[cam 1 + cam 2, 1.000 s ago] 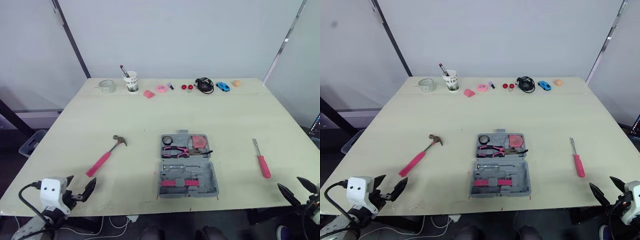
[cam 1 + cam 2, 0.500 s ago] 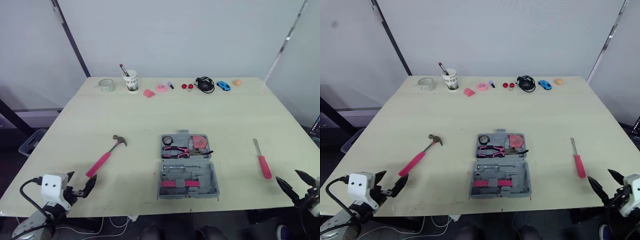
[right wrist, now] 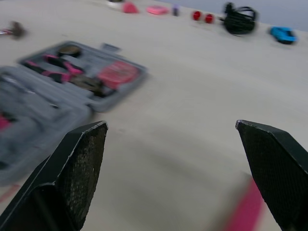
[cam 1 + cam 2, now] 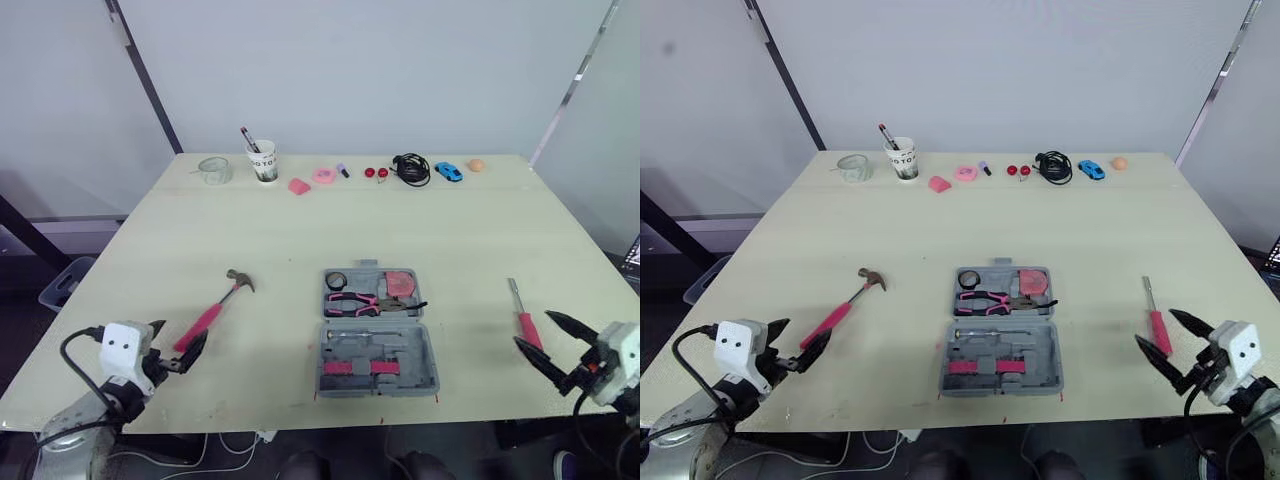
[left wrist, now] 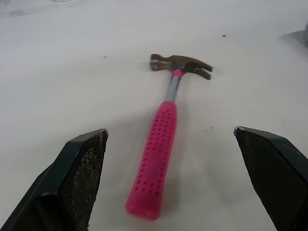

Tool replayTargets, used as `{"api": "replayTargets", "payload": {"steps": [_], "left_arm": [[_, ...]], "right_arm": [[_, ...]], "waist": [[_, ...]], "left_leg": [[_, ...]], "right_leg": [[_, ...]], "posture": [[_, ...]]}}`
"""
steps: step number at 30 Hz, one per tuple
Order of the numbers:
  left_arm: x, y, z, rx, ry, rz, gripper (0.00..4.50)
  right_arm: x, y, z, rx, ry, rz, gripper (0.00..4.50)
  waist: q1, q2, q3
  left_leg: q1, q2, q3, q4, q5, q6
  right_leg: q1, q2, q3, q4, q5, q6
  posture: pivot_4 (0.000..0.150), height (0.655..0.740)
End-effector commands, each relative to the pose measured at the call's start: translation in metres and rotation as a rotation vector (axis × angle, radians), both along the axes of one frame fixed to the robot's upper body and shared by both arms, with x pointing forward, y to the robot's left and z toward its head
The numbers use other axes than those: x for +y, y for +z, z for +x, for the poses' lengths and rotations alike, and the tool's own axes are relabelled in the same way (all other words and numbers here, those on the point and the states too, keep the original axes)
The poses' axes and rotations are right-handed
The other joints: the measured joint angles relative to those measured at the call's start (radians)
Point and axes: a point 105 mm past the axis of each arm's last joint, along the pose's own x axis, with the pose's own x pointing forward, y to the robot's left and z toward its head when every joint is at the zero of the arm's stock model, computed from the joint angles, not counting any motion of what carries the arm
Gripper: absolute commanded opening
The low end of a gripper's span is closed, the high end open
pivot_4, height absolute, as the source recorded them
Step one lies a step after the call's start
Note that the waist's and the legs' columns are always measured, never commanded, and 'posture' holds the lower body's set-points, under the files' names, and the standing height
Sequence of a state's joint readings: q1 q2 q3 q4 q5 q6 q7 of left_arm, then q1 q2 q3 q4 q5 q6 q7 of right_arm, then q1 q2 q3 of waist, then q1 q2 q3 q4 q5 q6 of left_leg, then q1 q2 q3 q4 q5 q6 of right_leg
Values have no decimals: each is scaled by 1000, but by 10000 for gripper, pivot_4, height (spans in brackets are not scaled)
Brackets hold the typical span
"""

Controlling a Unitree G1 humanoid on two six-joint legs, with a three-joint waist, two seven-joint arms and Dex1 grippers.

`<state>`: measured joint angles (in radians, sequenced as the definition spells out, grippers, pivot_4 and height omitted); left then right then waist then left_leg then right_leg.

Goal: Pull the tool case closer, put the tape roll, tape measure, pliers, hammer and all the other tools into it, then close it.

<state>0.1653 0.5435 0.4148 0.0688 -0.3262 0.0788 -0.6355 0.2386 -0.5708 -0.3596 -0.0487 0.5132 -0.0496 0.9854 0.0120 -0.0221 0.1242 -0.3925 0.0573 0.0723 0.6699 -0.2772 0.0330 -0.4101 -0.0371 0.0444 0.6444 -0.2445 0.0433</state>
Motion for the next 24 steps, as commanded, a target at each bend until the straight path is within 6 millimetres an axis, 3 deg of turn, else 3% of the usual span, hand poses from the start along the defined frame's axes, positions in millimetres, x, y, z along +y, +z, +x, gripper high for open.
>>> {"api": "replayTargets", "payload": {"steps": [1, 8, 11, 24], "left_arm": [[1, 7, 6, -20, -1, 21, 44794], [-3, 11, 14, -33, -27, 12, 44794], [-1, 5, 21, 17, -22, 33, 44794], [-14, -6, 78, 150, -55, 46, 44794]], "right_arm": [[9, 14, -3, -33, 81, -21, 45000], [12, 17, -3, -50, 150, -41, 45000], [24, 16, -9, -44, 244, -44, 45000], [62, 37, -2, -83, 416, -30, 45000]], "waist": [[0, 0, 0], [0, -1, 0], [1, -1, 0], [1, -2, 0]], "left_leg": [[0, 0, 0, 0, 0, 0], [0, -1, 0, 0, 0, 0], [0, -2, 0, 0, 0, 0], [-1, -3, 2, 1, 0, 0]], "right_leg": [[0, 0, 0, 0, 0, 0], [0, 1, 0, 0, 0, 0], [0, 1, 0, 0, 0, 0], [0, 3, -2, 0, 1, 2]], "posture": [[1500, 7400], [1500, 7400], [1500, 7400], [1500, 7400]]}}
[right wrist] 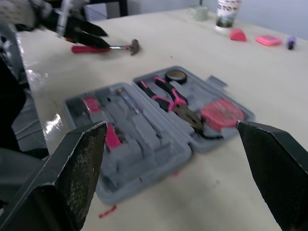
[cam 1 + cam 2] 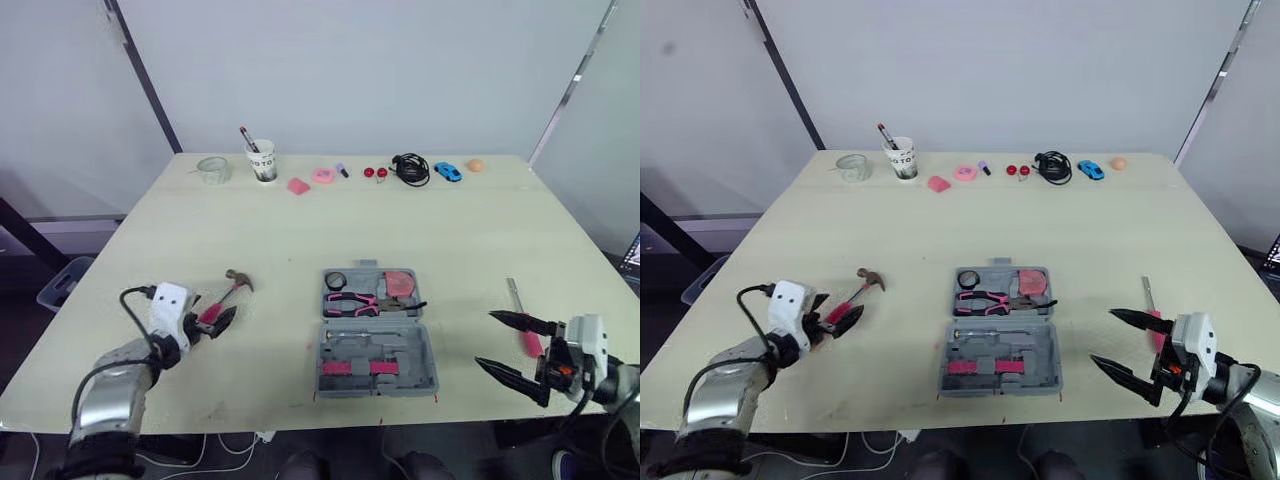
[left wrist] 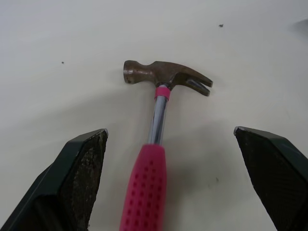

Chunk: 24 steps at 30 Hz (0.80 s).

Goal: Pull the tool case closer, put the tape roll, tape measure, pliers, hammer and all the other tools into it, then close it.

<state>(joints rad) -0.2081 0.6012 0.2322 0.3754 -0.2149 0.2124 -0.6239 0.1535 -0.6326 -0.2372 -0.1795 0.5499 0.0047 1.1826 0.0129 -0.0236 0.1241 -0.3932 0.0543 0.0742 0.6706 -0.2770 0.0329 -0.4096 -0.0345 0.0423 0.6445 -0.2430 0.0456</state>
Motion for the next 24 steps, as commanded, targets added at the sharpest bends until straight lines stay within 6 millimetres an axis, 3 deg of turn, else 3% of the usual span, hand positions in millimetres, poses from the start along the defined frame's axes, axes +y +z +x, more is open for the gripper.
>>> {"api": "replayTargets", "payload": {"steps": [1, 12, 14, 15, 16, 19, 24], "left_arm": [[-1, 2, 10, 12, -8, 35, 44794], [-22, -11, 48, 95, -34, 38, 44794], [-23, -13, 51, 107, -33, 30, 39566], [-23, -13, 52, 109, -31, 26, 34160], [-23, -13, 53, 111, -29, 23, 34160], [-22, -16, 53, 122, -30, 29, 21749], [-24, -18, 52, 125, -42, 32, 21703]], "right_arm": [[6, 14, 5, -36, 12, 27, 45000], [33, 34, 10, -51, 91, 45, 45000], [34, 36, 11, -56, 87, 40, 45000], [34, 37, 12, -57, 84, 38, 45000], [34, 37, 12, -57, 82, 37, 45000], [35, 39, 12, -60, 73, 36, 45000], [38, 41, 11, -57, 72, 31, 45000]], "waist": [[-1, 0, 0], [1, 0, 0], [1, 0, 0], [1, 0, 0], [1, 0, 0], [1, 0, 0], [0, 1, -1]], "left_leg": [[0, 0, 0, 0, 0, 0], [-2, -1, 0, 1, 0, 0], [-2, -1, -1, 1, 0, 0], [-2, -1, 0, 1, 0, 0], [-2, -1, 0, 1, 0, 0], [-2, -1, -1, 1, 0, 0], [-1, -1, -1, 1, 0, 0]], "right_leg": [[0, 0, 0, 0, 1, 1], [0, 1, -1, 0, 1, 2], [0, 1, -1, 0, 1, 2], [0, 1, -1, 0, 1, 2], [0, 1, -1, 0, 1, 2], [0, 1, -2, 0, 1, 2], [0, 1, -1, 2, 1, 2]], "posture": [[1500, 7400], [1500, 7400], [1500, 7400], [1500, 7400], [1500, 7400], [1500, 7400], [1500, 7400]]}}
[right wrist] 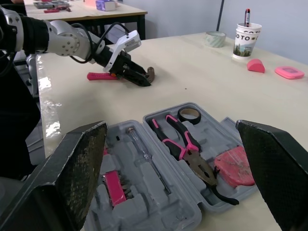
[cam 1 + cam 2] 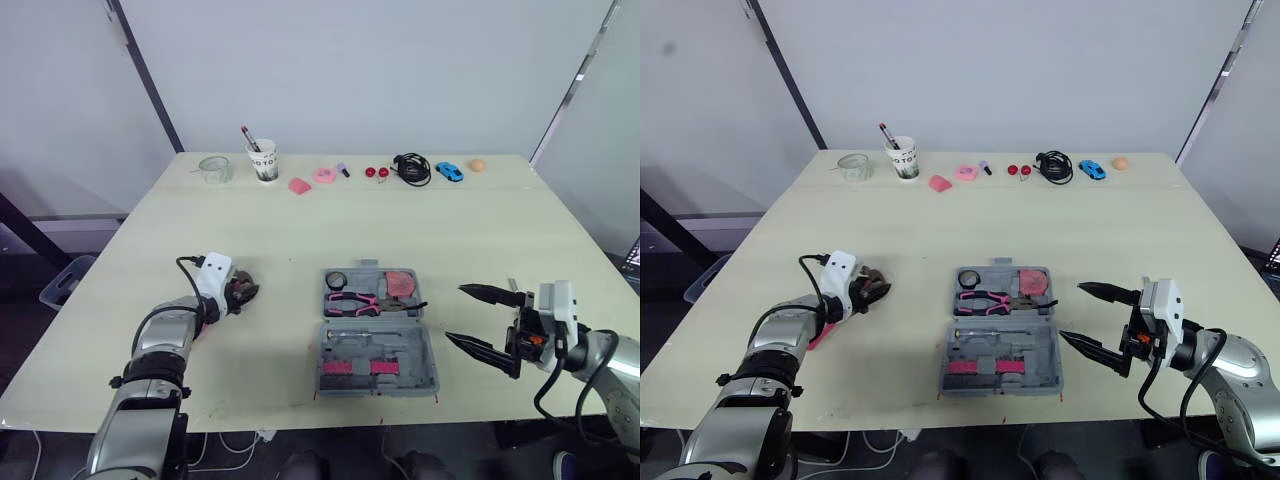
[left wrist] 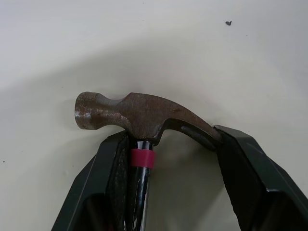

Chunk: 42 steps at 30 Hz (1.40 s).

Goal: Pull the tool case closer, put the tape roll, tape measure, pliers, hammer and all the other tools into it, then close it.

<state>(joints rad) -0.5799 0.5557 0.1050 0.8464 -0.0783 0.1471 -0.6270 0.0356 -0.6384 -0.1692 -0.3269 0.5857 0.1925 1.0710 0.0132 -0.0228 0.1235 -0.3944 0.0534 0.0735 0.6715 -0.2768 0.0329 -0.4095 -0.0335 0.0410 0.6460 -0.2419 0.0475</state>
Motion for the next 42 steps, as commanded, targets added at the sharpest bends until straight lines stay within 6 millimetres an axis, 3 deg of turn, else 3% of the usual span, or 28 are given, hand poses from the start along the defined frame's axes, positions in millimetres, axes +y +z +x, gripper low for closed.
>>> {"api": "replayTargets", "payload": {"steps": [1, 11, 18, 20, 23, 24, 36, 41, 42], "left_arm": [[-3, -9, -4, 23, -6, -1, 21703], [-6, -3, -28, 5, 104, -44, 21703], [-26, -2, -56, 24, 214, -74, 21702], [-27, -6, -58, 32, 215, -69, 32398], [-22, -11, -62, 56, 207, -20, 43775], [-19, -11, -63, 57, 213, -19, 44494], [1, -5, -79, 51, 188, 21, 44494], [6, -6, -74, 56, 197, 15, 44494], [7, -6, -73, 55, 196, 17, 40732]], "right_arm": [[5, 12, -3, -43, 16, -5, 45000], [4, 15, -2, -41, 7, -10, 45000], [11, 15, 1, -33, 36, -4, 45000], [12, 16, 2, -32, 42, -3, 45000], [11, 17, 3, -34, 43, -6, 45000], [10, 17, 4, -35, 43, -9, 45000], [9, 13, 2, -33, 31, -18, 45000], [11, 8, 0, -29, 36, -21, 45000], [11, 8, -1, -30, 35, -20, 45000]], "waist": [[0, 0, 0], [-9, 0, 0], [-14, 0, 0], [-9, 0, 0], [-8, 0, 0], [-10, 0, 0], [-26, 0, 0], [-24, 0, 0], [-23, 0, 0]], "left_leg": [[0, 0, 0, 0, 0, 0], [0, 1, -1, 0, 0, 0], [1, 1, -3, 0, 0, 0], [1, 0, -3, 0, 0, 0], [1, 0, -2, 0, 0, 0], [1, 0, -2, 0, 0, 0], [2, 1, -3, -1, 0, 0], [2, 1, -3, -1, 0, 0], [2, 1, -3, -1, 0, 0]], "right_leg": [[0, 0, 0, 0, 0, 0], [0, -1, 2, 0, 0, 0], [0, -2, 3, 0, 0, 0], [0, -1, 2, 0, 0, 0], [0, -1, 2, 0, 0, 0], [0, -1, 2, 0, 0, 0], [0, -1, 3, 0, 0, 0], [0, -1, 2, 0, 0, 0], [0, -1, 2, 0, 0, 0]], "posture": [[1500, 7400], [1500, 7400], [1500, 7400], [1500, 7400], [1500, 7400], [1500, 7400], [1500, 7400], [1500, 7400], [1500, 7400]]}}
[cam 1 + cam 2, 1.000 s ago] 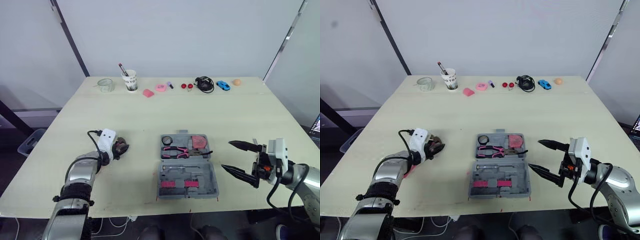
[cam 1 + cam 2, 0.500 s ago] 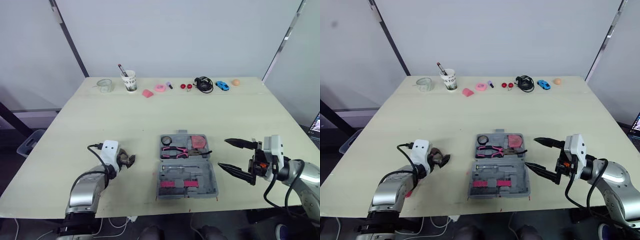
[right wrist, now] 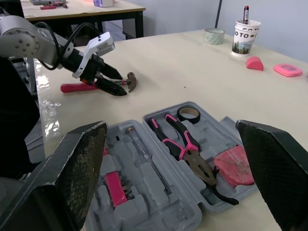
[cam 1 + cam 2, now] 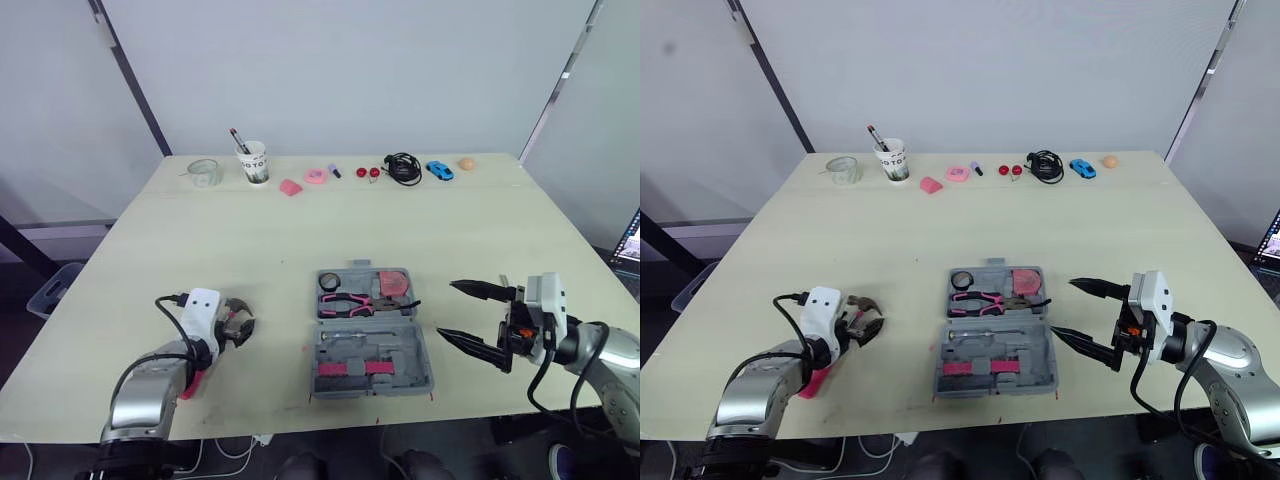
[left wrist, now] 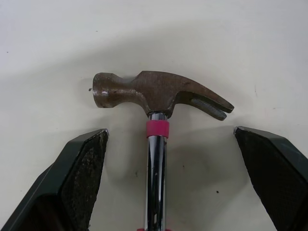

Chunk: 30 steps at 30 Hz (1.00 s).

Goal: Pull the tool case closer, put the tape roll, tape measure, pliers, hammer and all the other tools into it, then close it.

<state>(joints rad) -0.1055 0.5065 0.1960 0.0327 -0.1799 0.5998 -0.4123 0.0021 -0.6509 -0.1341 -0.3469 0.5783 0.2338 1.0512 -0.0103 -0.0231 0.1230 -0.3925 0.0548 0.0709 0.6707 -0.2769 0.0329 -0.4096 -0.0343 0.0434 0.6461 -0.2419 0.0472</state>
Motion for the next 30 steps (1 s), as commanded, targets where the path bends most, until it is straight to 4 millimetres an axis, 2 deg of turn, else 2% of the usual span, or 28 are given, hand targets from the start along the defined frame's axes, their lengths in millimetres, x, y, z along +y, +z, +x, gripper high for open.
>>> {"api": "replayTargets", "payload": {"steps": [1, 2, 4, 9, 10, 18, 30], "left_arm": [[13, 1, 2, 1, 32, 25, 39155], [13, 1, 4, 0, 31, 28, 36572], [12, -1, 8, 4, 19, 27, 27795], [10, -6, 13, 17, -1, 32, 2693], [10, -6, 14, 17, -2, 32, 658], [8, -6, 12, 13, -20, 37, 680], [-25, 7, -33, 2, -7, -13, 677]], "right_arm": [[2, 6, -4, -42, 10, 2, 45000], [2, 6, -4, -43, 9, 2, 45000], [1, 5, -4, -44, 5, 0, 45000], [0, 4, -5, -46, -1, -2, 45000], [0, 4, -5, -47, -2, -3, 45000], [0, 2, -5, -50, -2, -1, 45000], [-1, -2, -6, -46, 53, -26, 45000]], "waist": [[0, 0, 0], [0, 0, 0], [0, 0, 0], [0, 0, 0], [0, 0, 0], [1, 0, 0], [0, 0, 0]], "left_leg": [[0, 0, 0, 0, 0, 0], [0, 0, 0, 0, 0, 0], [0, 0, 0, 0, 0, 0], [0, 0, 0, 0, 0, 0], [0, 0, 0, 0, 0, 0], [1, 0, 0, 0, 0, 0], [0, 1, 1, 0, 0, 0]], "right_leg": [[0, 0, 0, 0, 0, 0], [0, 0, 0, 0, 0, 0], [0, 0, 0, 0, 0, 0], [0, 0, 0, 0, 0, 0], [0, 0, 0, 0, 0, 0], [0, 0, 0, 0, 0, 0], [0, -1, 1, -1, 0, 0]], "posture": [[1500, 7400], [1500, 7400], [1500, 7400], [1500, 7400], [1500, 7400], [1500, 7400], [1500, 7400]]}}
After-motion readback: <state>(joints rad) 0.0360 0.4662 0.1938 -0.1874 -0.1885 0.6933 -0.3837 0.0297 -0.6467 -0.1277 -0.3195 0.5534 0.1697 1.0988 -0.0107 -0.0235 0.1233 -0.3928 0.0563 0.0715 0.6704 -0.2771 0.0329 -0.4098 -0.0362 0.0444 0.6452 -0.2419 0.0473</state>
